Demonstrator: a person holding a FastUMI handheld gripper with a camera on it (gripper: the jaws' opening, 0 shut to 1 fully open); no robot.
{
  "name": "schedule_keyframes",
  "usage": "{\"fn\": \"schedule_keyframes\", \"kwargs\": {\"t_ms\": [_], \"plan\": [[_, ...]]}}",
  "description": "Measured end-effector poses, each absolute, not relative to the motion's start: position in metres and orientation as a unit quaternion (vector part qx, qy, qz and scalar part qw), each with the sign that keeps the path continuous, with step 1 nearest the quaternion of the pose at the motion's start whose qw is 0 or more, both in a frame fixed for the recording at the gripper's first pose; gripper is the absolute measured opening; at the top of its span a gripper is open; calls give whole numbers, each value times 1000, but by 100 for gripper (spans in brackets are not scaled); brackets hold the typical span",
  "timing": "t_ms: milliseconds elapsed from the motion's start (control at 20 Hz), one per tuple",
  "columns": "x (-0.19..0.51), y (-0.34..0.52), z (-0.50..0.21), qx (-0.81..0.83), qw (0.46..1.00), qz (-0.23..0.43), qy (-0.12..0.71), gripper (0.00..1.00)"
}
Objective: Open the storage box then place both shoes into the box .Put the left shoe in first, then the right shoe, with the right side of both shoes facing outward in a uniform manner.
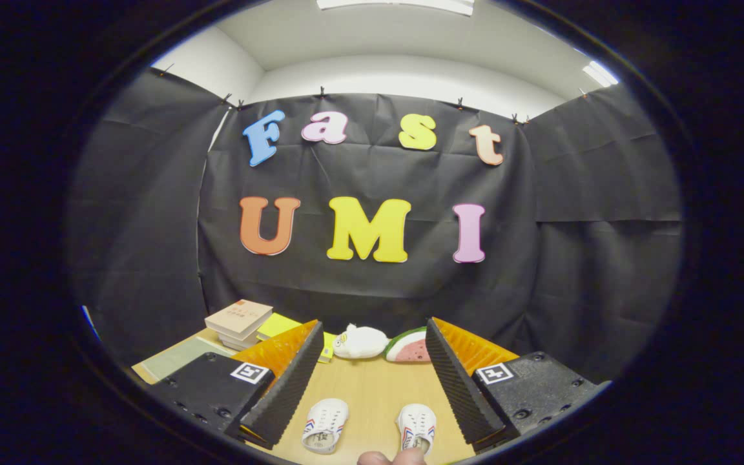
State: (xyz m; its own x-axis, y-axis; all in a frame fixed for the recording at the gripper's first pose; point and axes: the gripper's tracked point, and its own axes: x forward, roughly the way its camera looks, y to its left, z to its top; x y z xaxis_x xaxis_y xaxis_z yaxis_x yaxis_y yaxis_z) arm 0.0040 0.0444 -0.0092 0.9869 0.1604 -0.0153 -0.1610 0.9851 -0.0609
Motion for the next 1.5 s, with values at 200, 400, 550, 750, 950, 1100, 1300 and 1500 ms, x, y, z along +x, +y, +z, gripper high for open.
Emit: {"fn": "schedule_keyframes", "kwargs": {"t_ms": [200,400,550,750,950,1100,1300,1500], "plan": [[6,46,-8,-21,995,98,5,100],[9,42,-15,-6,993,116,17,100],[18,36,-25,-8,991,128,32,100],[30,47,-41,1,982,177,60,100],[39,71,-76,28,964,236,121,100],[39,99,-107,51,942,291,162,100],[26,149,-157,99,894,368,236,100],[17,194,-199,164,830,426,319,100]]}}
